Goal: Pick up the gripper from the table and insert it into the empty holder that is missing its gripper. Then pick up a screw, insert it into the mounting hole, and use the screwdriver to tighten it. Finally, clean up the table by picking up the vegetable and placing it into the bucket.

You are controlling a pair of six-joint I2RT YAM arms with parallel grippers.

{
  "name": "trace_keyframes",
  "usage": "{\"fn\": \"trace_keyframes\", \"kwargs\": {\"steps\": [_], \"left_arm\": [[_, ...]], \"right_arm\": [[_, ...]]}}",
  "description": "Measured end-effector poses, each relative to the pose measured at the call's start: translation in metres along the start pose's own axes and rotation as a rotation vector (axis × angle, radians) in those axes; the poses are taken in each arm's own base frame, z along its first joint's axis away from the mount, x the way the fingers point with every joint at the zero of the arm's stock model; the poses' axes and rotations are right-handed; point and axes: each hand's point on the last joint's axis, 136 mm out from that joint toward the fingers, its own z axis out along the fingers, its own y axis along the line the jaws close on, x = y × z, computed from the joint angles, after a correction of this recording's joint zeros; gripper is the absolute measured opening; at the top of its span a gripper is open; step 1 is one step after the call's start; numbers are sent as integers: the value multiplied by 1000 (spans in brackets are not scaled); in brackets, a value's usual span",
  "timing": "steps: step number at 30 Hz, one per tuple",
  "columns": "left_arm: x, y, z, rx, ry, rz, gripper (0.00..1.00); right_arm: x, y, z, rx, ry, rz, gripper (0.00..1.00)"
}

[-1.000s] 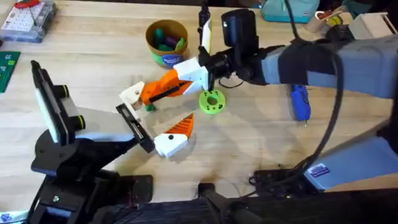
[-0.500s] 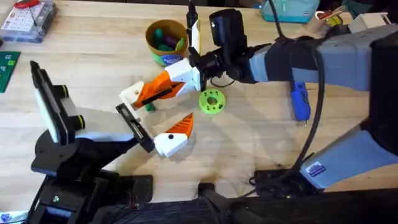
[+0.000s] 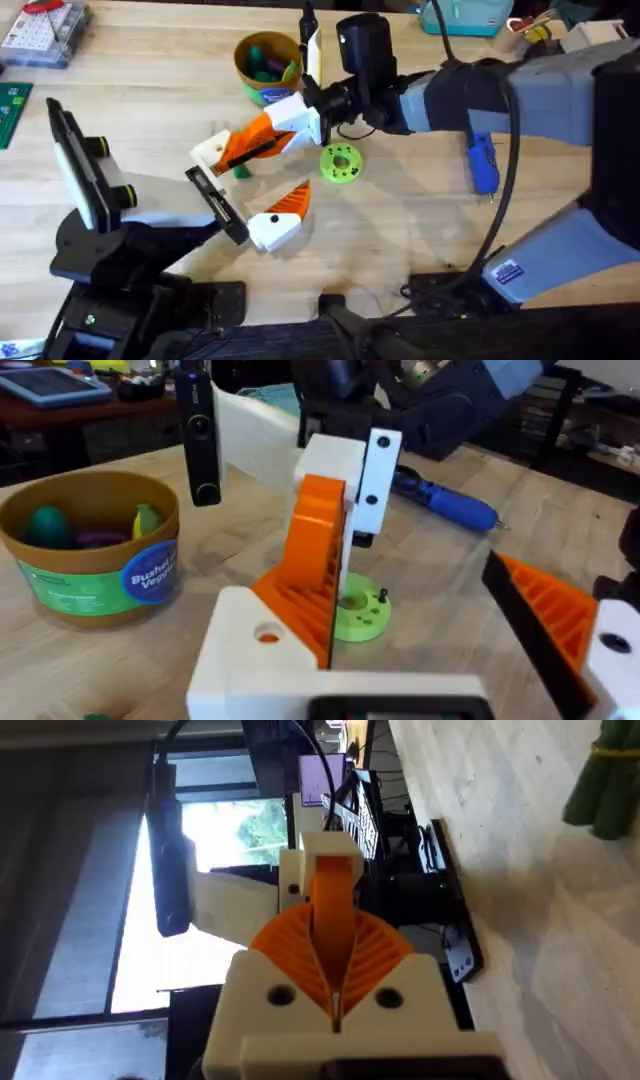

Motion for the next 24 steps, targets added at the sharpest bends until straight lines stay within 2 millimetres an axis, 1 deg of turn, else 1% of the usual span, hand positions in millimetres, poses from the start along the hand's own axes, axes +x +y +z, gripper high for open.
{"fn": "trace_keyframes", "kwargs": {"steps": [8,21,24], "left_arm": [[0,0,0,-1,0,0,994],[0,0,0,0,0,0,994],[0,0,0,0,0,0,994]], "right_arm": [[-1,0,5,9,-7,-16,7],[-2,0,5,11,-10,-17,7],[-1,0,5,11,-9,-14,58]]}}
